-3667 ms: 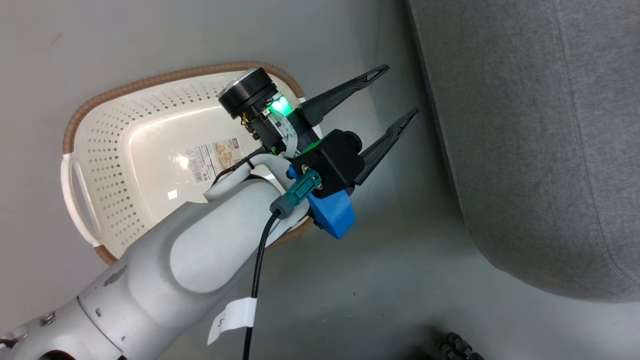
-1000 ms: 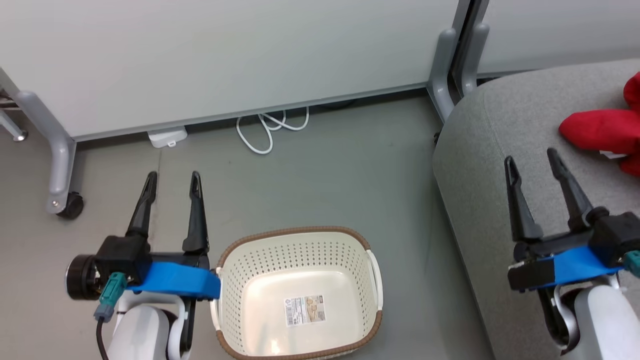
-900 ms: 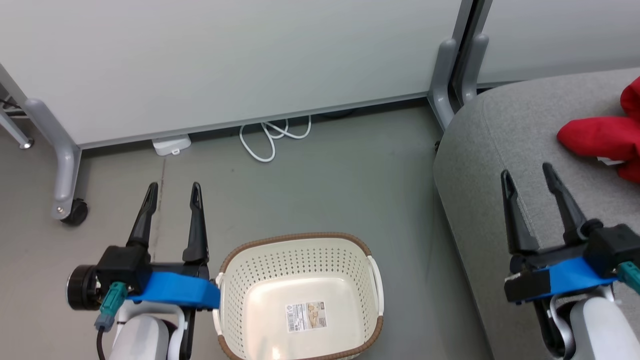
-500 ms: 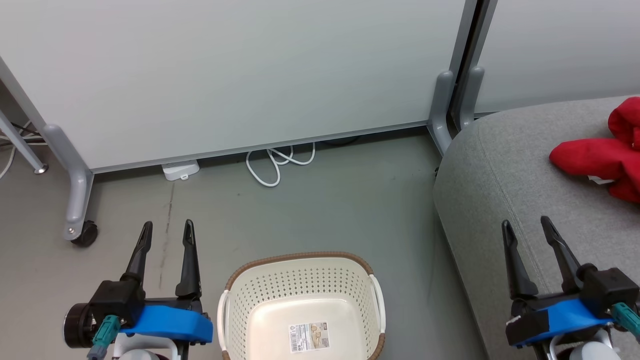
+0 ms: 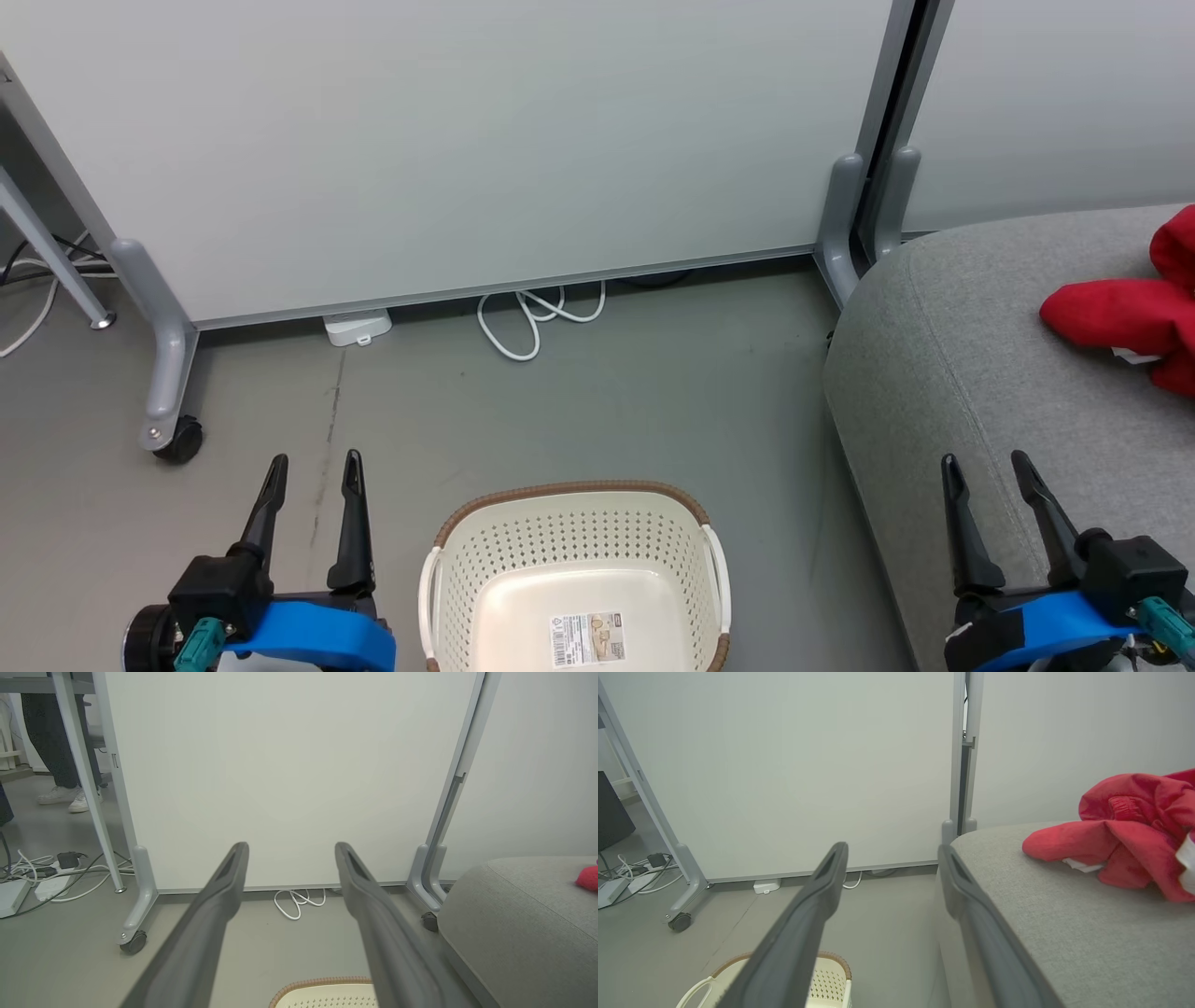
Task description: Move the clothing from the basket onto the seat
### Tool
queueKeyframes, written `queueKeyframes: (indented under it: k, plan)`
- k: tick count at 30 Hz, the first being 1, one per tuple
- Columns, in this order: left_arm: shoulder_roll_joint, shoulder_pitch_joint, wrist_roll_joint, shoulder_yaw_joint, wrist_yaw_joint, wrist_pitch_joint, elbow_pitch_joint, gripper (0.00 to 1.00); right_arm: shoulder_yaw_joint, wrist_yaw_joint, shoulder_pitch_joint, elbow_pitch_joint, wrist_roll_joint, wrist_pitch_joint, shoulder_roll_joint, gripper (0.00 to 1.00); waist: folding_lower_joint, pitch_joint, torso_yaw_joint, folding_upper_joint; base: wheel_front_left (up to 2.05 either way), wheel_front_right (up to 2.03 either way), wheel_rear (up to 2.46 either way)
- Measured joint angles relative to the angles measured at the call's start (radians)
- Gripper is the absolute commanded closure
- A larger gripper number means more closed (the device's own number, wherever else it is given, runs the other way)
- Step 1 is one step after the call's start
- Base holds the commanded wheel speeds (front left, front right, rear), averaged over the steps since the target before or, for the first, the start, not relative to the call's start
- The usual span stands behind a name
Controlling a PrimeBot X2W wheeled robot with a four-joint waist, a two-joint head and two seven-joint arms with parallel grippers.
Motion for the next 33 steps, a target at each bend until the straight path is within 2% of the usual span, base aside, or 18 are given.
queueKeyframes:
  k: [11, 12, 17, 33]
  plan:
    - [-0.001, 0.004, -0.003, 0.003, -0.001, 0.000, 0.022, 0.00, 0.004, 0.000, 0.005, 0.010, 0.000, 0.000, 0.011, 0.00, 0.0000, 0.002, 0.004, 0.0000, 0.00, 0.00, 0.00]
    - [-0.001, 0.008, -0.003, 0.002, -0.001, 0.001, 0.030, 1.00, 0.004, 0.000, 0.008, 0.019, 0.000, 0.000, 0.012, 1.00, 0.0000, 0.002, 0.004, 0.0000, 0.00, 0.00, 0.00]
    - [-0.003, 0.041, -0.013, -0.002, -0.001, 0.011, 0.075, 1.00, 0.003, 0.000, 0.024, 0.064, 0.012, 0.011, 0.016, 1.00, 0.0001, 0.002, 0.004, 0.0000, 0.00, 0.00, 0.00]
    - [-0.004, 0.036, -0.309, 0.022, -0.001, 0.087, 0.065, 1.00, -0.006, 0.000, 0.020, 0.059, 0.309, 0.087, 0.018, 1.00, 0.0001, 0.002, -0.002, 0.0000, 0.00, 0.00, 0.00]
